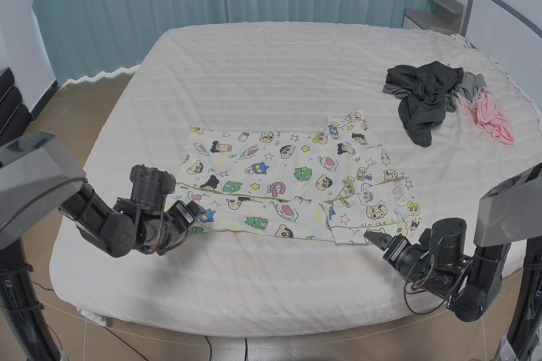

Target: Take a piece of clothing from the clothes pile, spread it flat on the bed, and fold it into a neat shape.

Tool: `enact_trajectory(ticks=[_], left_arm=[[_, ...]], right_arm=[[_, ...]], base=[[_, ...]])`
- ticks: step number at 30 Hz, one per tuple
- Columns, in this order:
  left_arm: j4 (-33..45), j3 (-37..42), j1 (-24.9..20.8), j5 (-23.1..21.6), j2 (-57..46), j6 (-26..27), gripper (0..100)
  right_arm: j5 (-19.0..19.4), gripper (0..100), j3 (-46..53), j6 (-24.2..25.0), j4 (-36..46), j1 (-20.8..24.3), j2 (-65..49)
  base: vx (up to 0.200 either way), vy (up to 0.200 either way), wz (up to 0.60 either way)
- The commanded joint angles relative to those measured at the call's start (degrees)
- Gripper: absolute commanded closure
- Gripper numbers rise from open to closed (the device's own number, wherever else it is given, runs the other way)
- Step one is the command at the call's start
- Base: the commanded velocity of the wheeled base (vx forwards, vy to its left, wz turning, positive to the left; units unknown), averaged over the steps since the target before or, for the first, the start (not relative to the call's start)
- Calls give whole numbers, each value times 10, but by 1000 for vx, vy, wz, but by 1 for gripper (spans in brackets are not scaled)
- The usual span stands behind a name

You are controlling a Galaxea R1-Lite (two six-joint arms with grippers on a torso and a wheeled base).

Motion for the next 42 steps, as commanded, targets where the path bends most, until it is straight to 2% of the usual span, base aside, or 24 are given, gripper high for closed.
enact_trajectory(ticks=[1, 10, 16, 17, 24, 26, 31, 42], left_arm=[[-9, -20, -25, 23, 68, 0, 0], [-25, -69, -21, 60, 104, -35, 0], [-84, -78, -9, 101, 130, -38, 0], [-87, -78, -8, 101, 131, -38, 100], [-108, -76, -3, 104, 133, -40, 100], [-148, -67, -2, 105, 131, -40, 100], [-191, -46, -2, 108, 131, -39, 100], [-196, -45, -1, 106, 129, -41, 100]], right_arm=[[-3, 0, -4, 0, -10, -1, 6], [-4, 0, -4, 0, -10, 0, 4], [-20, 0, -9, 1, -10, 0, 7], [-20, 0, -9, 3, -10, 1, 7], [-26, 0, -20, 20, -9, 0, 30], [-56, 0, -37, 22, -9, -1, 51], [-74, 0, -62, 21, -8, -2, 64], [-91, 0, -94, 17, -2, -23, 87]], base=[[0, 0, 0], [0, 0, 0], [0, 0, 0], [0, 0, 0], [0, 0, 0], [0, 0, 0], [0, 0, 0], [0, 0, 0]])
